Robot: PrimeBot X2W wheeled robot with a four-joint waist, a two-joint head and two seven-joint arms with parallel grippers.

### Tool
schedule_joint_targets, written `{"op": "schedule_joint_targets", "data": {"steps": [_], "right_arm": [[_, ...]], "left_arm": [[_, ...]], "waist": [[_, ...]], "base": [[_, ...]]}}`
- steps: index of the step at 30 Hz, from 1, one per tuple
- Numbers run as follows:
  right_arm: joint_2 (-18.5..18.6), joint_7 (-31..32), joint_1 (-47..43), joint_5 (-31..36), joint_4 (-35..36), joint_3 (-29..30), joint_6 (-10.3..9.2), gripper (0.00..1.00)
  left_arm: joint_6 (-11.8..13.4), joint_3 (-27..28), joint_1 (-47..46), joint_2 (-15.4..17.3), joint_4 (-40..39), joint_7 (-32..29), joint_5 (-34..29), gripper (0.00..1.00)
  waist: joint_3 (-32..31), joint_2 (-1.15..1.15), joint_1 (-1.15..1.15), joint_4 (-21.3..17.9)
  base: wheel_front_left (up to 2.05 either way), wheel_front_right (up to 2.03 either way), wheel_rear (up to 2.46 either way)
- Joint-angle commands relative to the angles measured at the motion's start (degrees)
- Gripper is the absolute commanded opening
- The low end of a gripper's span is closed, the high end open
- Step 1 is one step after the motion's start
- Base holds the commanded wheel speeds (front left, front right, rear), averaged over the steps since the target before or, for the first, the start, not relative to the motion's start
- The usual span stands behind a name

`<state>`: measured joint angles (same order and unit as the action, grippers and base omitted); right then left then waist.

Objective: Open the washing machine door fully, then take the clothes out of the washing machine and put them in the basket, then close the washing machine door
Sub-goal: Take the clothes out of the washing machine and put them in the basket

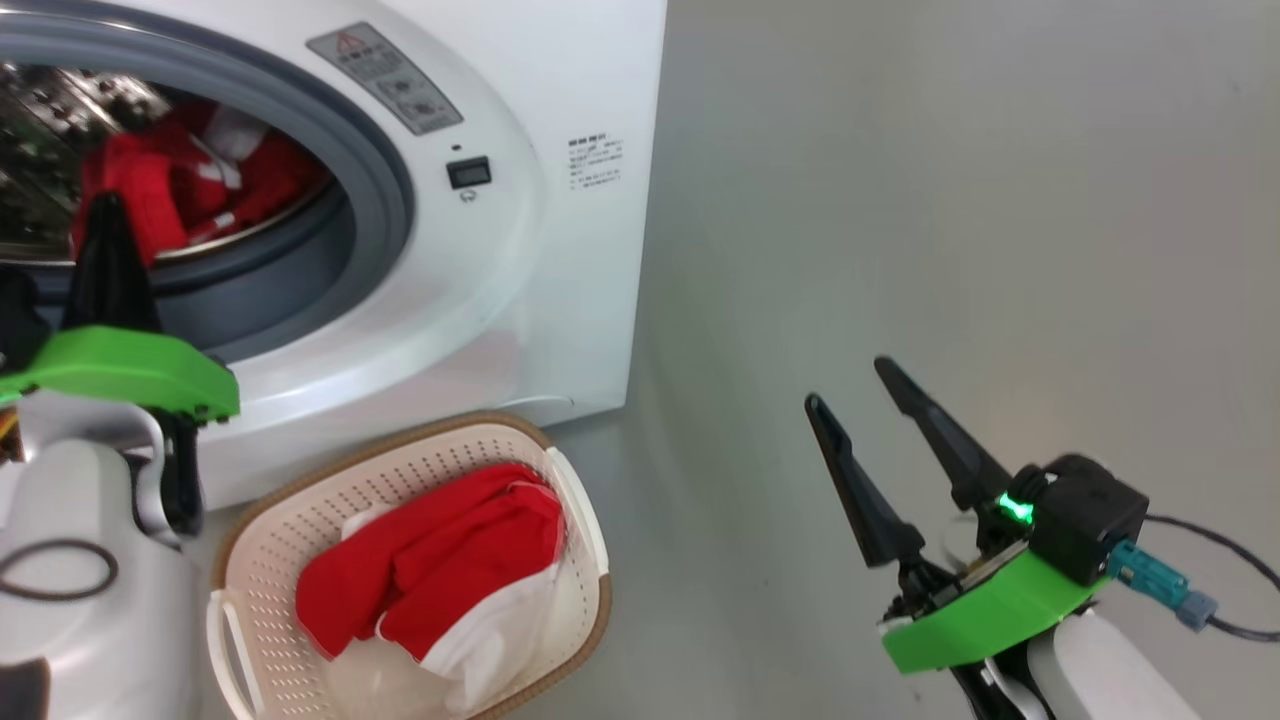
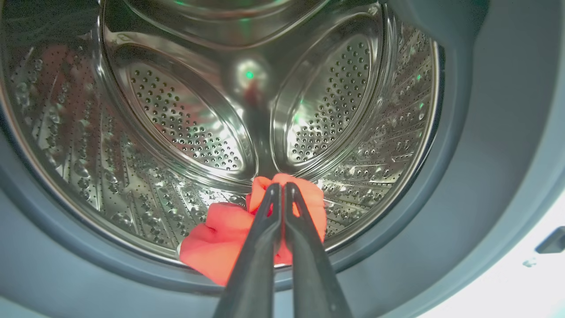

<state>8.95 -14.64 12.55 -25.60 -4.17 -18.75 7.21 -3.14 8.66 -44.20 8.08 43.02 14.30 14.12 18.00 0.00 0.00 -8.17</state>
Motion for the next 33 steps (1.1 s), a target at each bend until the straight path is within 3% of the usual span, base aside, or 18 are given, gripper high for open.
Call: {"op": "schedule_joint_targets", "data": {"steps": [1,11,15,27,33], "right_arm": [[0.52,-0.36,-1.75,0.24,0.96,-0.46,0.28,1.00],[0.91,-0.36,-4.07,0.22,0.61,-0.34,0.28,1.00],[0.77,-0.36,-5.33,0.18,0.46,-0.04,0.28,1.00],[0.79,-0.36,-7.82,0.44,-0.11,0.50,0.28,1.00],[0.56,-0.36,-7.85,0.50,0.03,0.25,0.28,1.00]], "left_arm": [[-0.18,1.49,1.65,1.76,-2.95,0.69,-0.45,0.00],[-0.52,1.25,10.58,-0.61,-12.60,0.69,-0.56,0.00],[-0.08,0.96,15.52,-1.27,-19.97,0.28,-0.49,0.00],[2.51,-1.83,26.07,-3.06,-45.99,-7.38,-0.83,0.00],[3.55,-2.97,29.85,-3.63,-52.62,-11.26,0.18,0.00]], "waist": [[-1.86,0.00,0.00,0.86],[-6.94,0.00,0.00,1.90],[-9.04,0.00,0.00,1.93],[-12.43,0.00,0.00,2.99],[-12.18,0.00,0.00,3.84]], "base": [[0.00,0.00,0.00],[0.00,0.00,0.00],[0.00,0.00,0.00],[0.00,0.00,0.00],[0.00,0.00,0.00]]}}
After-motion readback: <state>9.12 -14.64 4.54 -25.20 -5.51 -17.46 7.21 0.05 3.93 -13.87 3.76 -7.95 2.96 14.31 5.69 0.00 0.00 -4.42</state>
